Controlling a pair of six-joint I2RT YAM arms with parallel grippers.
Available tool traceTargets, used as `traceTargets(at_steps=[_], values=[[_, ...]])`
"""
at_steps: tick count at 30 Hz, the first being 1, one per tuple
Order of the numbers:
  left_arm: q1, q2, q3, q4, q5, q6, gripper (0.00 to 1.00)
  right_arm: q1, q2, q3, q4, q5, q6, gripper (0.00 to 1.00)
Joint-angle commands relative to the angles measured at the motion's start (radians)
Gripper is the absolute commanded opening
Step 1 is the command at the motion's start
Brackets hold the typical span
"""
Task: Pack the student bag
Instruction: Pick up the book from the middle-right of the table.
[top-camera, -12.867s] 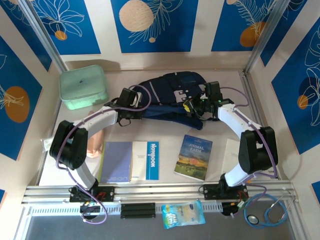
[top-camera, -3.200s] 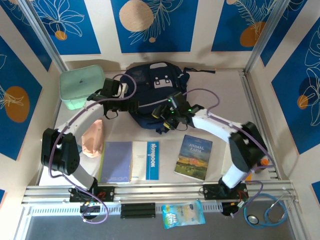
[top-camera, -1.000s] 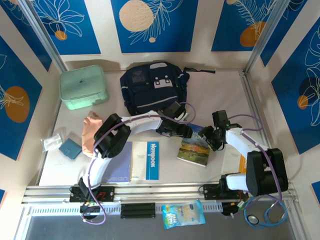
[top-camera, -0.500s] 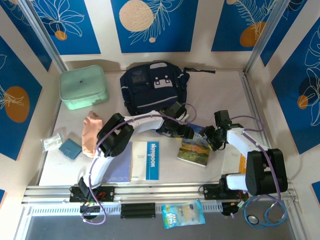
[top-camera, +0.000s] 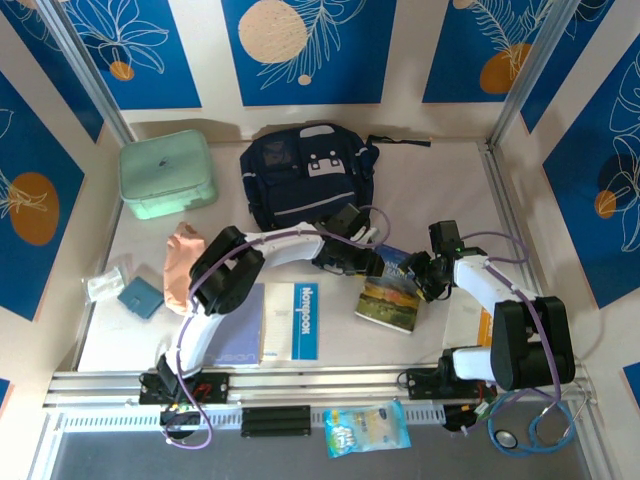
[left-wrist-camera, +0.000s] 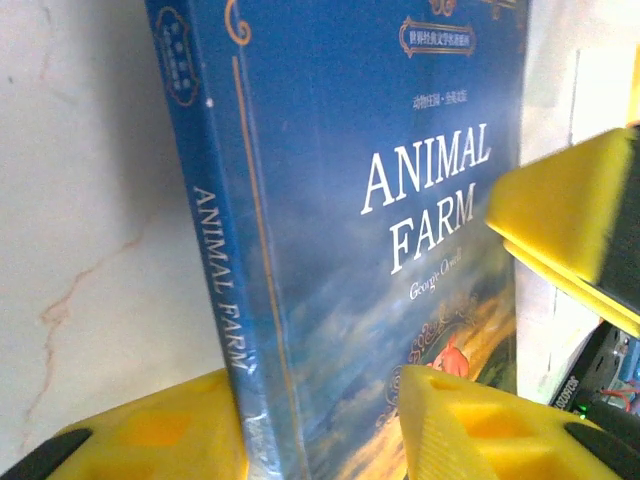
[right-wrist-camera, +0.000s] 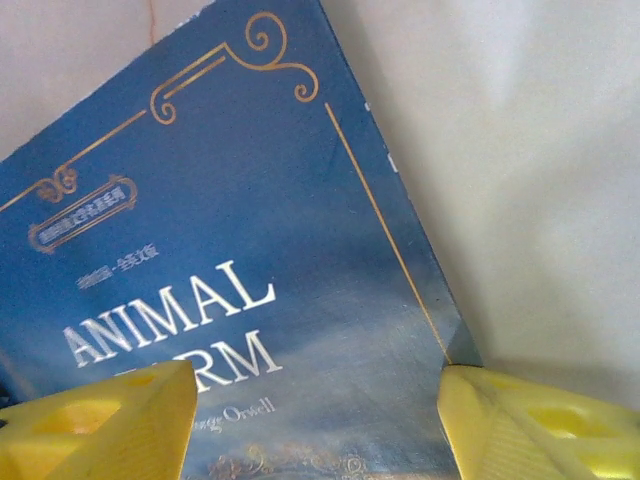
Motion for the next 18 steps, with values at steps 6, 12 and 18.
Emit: traceTargets(at_steps=[6,12,18], values=[[-0.014,-0.035,-0.010,0.152,0.133,-0.055,0.33,-0.001,0.060,-0.035,0.095,-0.084,0.031,0.67],[-0.010,-0.039,0.012,0.096,0.083,-0.029,0.15,-0.002,0.060,-0.024,0.084,-0.066,0.023,0.67],[0.050,-0.127,-0.027,0.077,-0.009,-0.001,0.00,-0.002,0.019,-0.011,0.125,-0.096,0.011,0.68]])
